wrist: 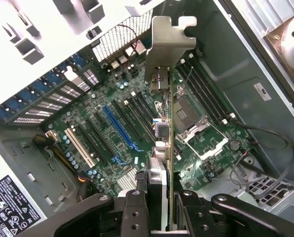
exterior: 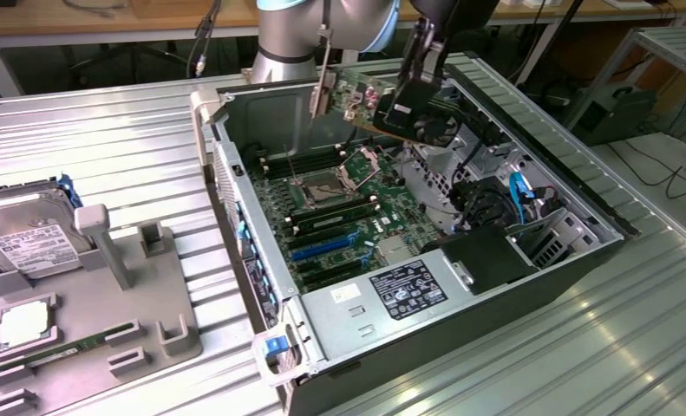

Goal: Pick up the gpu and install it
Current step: 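Insert the gpu into the slot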

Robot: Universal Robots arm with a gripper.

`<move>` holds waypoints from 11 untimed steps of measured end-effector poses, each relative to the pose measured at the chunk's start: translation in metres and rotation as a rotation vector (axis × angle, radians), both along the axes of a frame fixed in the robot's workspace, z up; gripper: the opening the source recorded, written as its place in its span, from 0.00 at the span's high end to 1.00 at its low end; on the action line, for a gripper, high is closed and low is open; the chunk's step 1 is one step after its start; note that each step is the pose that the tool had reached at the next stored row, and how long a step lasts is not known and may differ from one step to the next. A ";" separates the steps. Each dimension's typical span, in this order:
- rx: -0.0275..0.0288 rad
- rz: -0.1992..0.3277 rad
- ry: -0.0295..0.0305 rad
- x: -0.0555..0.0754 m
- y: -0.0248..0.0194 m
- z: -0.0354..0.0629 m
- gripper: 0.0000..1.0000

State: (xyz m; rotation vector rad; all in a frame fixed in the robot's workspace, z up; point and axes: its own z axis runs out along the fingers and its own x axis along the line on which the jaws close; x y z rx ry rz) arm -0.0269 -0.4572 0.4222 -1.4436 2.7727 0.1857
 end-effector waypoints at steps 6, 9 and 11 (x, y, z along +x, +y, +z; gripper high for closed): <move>0.0041 0.050 0.0000 0.000 -0.0002 0.0000 0.72; 0.0041 0.073 -0.0015 0.000 -0.0004 0.0000 0.72; 0.0039 0.086 -0.0062 0.000 -0.0004 -0.0001 0.72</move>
